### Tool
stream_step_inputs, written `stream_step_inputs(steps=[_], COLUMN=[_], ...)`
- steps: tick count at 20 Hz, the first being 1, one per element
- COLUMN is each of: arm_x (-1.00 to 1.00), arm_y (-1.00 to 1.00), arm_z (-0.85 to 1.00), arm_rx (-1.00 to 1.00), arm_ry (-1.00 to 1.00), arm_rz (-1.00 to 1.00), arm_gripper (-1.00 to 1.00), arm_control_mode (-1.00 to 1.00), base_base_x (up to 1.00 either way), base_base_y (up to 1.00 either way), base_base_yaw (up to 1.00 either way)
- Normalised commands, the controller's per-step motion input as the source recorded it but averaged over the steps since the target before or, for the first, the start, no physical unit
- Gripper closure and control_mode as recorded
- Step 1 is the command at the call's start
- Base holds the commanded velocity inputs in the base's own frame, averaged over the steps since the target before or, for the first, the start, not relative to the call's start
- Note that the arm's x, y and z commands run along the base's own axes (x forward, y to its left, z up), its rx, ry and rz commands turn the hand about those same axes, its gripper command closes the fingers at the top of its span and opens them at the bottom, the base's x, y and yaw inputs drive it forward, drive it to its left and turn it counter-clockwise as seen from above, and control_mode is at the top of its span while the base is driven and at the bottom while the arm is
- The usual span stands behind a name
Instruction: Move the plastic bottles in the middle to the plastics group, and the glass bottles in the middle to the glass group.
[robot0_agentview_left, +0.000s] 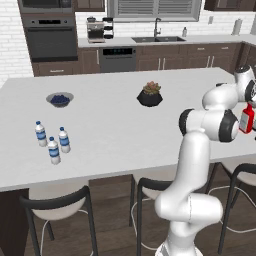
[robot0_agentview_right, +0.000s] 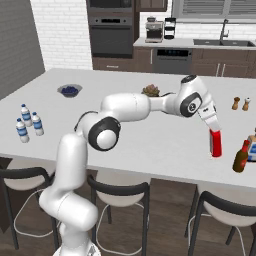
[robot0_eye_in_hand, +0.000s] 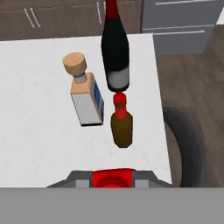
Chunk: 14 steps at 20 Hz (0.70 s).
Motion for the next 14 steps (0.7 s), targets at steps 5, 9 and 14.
stream_step_inputs(steps=[5, 9, 14], arm_x=[-0.02, 0.00, 0.00], arm_y=[-0.24, -0.01, -0.01], arm_z=[-0.15, -0.05, -0.01], arm_rx=[0.04, 0.03, 0.03], arm_ry=[0.00, 0.00, -0.01], arm_rz=[-0.11, -0.08, -0.06], arm_gripper=[1.00, 1.00, 1.00], arm_control_mode=[-1.00, -1.00, -1.00], base_base_x=[0.00, 0.00, 0.00], base_base_y=[0.00, 0.00, 0.00], base_base_yaw=[0.00, 0.00, 0.00])
